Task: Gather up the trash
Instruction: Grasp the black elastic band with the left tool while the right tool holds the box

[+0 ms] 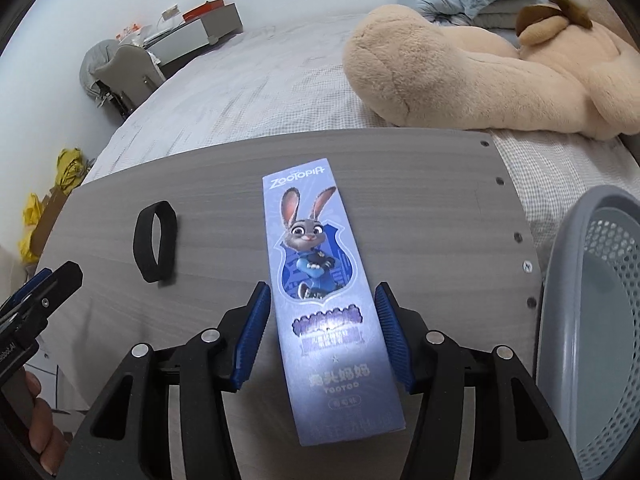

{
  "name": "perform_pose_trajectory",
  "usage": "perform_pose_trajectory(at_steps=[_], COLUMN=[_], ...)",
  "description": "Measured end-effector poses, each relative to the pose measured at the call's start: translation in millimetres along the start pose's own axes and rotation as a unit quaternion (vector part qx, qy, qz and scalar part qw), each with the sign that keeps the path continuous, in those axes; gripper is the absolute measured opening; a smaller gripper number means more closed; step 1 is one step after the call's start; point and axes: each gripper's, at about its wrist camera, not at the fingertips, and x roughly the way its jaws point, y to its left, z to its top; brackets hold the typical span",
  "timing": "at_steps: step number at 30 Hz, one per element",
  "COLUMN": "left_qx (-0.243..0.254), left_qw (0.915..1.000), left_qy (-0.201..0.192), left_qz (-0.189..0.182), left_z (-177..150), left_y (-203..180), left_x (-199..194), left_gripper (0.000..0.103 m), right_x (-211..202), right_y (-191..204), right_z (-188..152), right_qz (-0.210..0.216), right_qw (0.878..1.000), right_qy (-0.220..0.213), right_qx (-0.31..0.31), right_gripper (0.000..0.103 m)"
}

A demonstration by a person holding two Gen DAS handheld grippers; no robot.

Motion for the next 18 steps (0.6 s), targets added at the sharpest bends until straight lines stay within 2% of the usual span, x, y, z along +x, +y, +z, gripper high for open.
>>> perform_pose_trajectory(at_steps=[6,18], left_qx=[0.003,0.005], left_qw=[1.0000,0.9998], left_qy=[0.007,0.019], left_qz=[-0.002,-0.001], left_z=[-3,-4], left_y=[-3,-11], left_x=[4,14], left_gripper=[0.094,0.094], right_x=[-6,7], right_y=[-4,4], right_z=[-7,1], right_qz=[-0.010,-0.014], right_qw=[1.000,1.000], right_qy=[-0.012,-0.017], right_qx=[0.007,-0.010], right_gripper=[0.058,0.058])
